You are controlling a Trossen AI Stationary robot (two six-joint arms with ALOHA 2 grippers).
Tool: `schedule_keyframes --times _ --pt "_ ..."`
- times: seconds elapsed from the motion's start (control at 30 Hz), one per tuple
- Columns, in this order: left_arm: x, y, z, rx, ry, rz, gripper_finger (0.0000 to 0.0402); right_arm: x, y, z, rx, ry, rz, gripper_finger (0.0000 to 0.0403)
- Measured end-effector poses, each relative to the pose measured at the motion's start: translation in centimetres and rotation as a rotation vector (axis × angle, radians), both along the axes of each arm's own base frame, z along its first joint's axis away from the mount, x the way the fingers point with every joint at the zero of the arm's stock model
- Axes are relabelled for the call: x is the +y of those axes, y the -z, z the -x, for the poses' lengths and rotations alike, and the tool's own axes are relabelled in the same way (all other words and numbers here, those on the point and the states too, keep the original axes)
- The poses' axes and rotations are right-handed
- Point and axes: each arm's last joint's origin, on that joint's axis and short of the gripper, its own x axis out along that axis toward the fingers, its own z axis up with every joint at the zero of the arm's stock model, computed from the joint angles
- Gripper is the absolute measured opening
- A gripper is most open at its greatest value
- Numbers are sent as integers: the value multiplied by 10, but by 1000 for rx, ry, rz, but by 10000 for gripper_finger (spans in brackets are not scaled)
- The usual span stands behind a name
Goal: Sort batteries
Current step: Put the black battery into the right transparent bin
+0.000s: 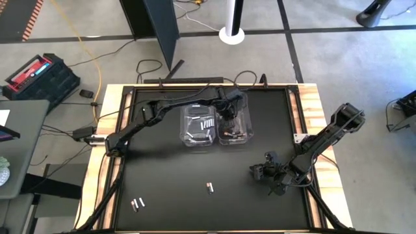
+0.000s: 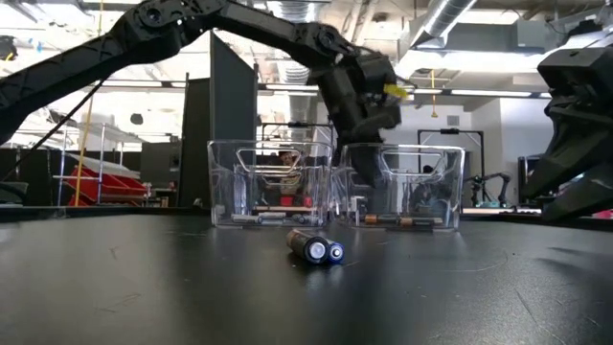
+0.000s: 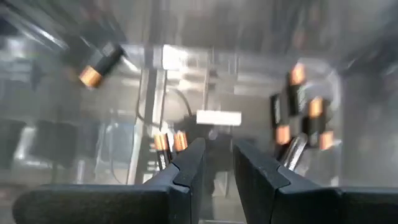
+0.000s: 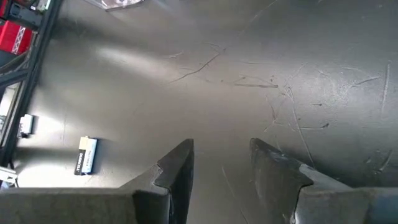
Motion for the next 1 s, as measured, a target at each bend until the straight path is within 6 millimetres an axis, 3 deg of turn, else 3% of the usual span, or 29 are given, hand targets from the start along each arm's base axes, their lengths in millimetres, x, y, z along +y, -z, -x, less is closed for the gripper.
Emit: schedule_keyframes --times 0.23,0.5,0.73,0.83,1.0 --pt "-25 -62 19 -92 -42 25 71 2 1 0 60 -108 36 173" --pt "-81 -110 38 -113 -113 -41 68 6 -1 -3 91 -283 143 173" --pt "-157 -113 40 -84 -58 -87 67 13 -7 -7 39 -411 217 173" --pt "-192 -105 36 -96 -53 -123 67 19 -7 -4 27 -458 232 173" --pt "-244 -77 33 -125 -2 -132 67 31 -8 7 16 -522 222 173"
